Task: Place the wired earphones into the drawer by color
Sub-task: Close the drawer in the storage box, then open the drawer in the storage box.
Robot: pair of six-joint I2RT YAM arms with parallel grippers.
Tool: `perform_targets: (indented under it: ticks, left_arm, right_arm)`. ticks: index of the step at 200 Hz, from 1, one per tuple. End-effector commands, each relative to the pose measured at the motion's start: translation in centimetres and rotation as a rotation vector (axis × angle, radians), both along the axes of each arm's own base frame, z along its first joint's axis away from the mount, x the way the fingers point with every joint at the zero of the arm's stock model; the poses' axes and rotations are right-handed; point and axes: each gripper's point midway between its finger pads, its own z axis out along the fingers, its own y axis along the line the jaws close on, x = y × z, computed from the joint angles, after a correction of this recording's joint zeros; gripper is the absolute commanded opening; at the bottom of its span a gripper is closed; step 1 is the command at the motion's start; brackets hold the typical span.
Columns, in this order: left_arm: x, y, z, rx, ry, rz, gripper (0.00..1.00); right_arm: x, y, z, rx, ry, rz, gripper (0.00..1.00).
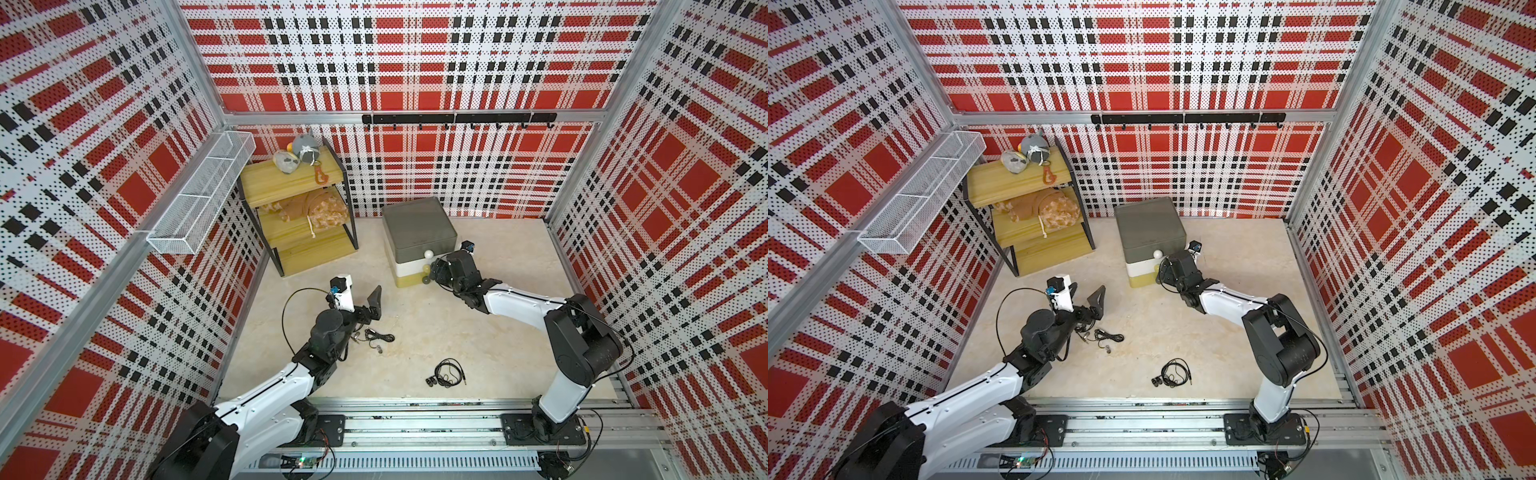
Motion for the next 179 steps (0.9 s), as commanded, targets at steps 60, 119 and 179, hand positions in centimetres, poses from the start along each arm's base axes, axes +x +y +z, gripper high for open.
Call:
perform_targets:
  ticks: [60, 119, 179]
  left_arm:
    - [-0.4, 1.6, 0.4, -0.027, -0.028, 0.07, 0.99]
    - [-0.2, 1.5, 0.2, -0.019, -0.02, 0.063, 0.99]
    - [-0.3, 1.5, 0.2, -0.017, -0.022, 0.064, 0.99]
  right_arm:
    - [-2.5, 0.6, -0.6, -0.012, -0.088, 0.174, 0.89]
    - [-2.2, 2.6, -1.6, 0.039, -0.106, 0.258, 0.85]
    - [-0.9, 4.0, -2.7, 0.04, -0.113, 0.286, 0.77]
